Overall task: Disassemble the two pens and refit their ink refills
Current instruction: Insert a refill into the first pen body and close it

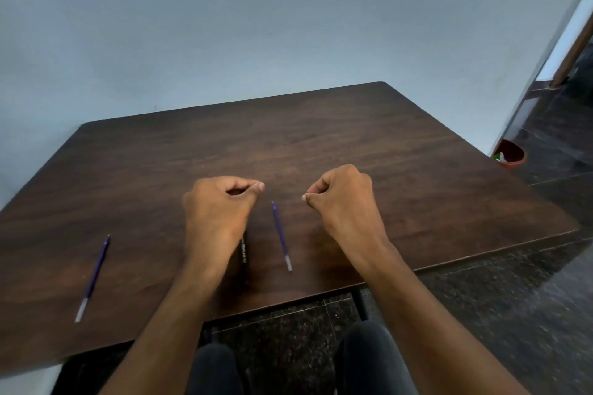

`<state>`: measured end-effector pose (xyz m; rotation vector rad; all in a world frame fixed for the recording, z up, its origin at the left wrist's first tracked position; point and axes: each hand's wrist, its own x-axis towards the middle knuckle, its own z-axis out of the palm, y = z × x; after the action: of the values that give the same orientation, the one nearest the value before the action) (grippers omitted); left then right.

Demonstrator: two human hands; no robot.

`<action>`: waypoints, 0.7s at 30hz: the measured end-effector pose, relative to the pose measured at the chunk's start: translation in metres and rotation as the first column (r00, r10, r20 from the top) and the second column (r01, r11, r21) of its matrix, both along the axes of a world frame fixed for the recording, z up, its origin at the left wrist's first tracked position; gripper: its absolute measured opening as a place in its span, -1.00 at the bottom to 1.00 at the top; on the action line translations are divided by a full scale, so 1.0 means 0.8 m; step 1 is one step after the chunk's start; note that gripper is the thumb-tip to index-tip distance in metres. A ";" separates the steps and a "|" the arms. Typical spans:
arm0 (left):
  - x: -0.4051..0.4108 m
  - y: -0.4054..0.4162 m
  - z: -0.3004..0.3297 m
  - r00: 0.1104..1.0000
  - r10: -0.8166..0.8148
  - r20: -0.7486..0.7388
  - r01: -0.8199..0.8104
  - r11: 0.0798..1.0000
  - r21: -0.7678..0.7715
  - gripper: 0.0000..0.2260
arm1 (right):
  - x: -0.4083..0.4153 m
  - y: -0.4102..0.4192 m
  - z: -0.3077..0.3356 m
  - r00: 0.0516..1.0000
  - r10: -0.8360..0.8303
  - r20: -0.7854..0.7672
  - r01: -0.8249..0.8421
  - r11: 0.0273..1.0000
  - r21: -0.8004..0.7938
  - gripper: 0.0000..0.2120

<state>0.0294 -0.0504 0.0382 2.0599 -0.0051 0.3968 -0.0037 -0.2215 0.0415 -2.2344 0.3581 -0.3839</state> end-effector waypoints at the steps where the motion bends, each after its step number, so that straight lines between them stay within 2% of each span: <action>1: -0.004 0.015 -0.002 0.999 0.040 0.014 -0.039 0.999 -0.022 -0.93 | 0.002 0.010 0.001 1.000 0.024 -0.018 -0.024 1.000 -0.006 -0.75; 7: -0.020 0.071 -0.014 0.983 0.185 0.007 -0.181 0.969 -0.169 -0.98 | 0.007 0.080 0.000 0.986 0.150 -0.079 -0.157 0.984 -0.087 -0.86; 9: -0.023 0.078 -0.020 0.976 0.215 0.032 -0.203 0.955 -0.218 -0.99 | 0.008 0.101 0.001 0.979 0.172 -0.105 -0.188 0.968 -0.168 -0.85; 13: -0.024 0.085 -0.037 0.986 0.167 -0.018 -0.166 0.946 -0.279 -0.95 | 0.013 0.131 -0.002 0.974 0.148 -0.170 -0.206 0.892 -0.402 -0.63; 15: -0.025 0.083 -0.043 0.991 0.130 -0.026 -0.132 0.938 -0.320 -0.97 | 0.016 0.134 -0.006 0.969 0.125 -0.213 -0.210 0.870 -0.446 -0.50; 17: -0.026 0.080 -0.046 0.993 0.119 -0.022 -0.119 0.923 -0.365 -0.97 | 0.019 0.135 -0.008 0.957 0.122 -0.264 -0.227 0.882 -0.414 -0.50; 21: -0.029 0.075 -0.047 0.991 0.125 -0.049 -0.133 0.894 -0.429 -0.96 | 0.023 0.133 -0.001 0.954 0.159 -0.254 -0.211 0.959 -0.192 -0.63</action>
<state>0.0062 0.0096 0.0009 1.6274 0.2161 0.4173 0.0144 -0.1148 0.0405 -2.5124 0.2346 -0.0563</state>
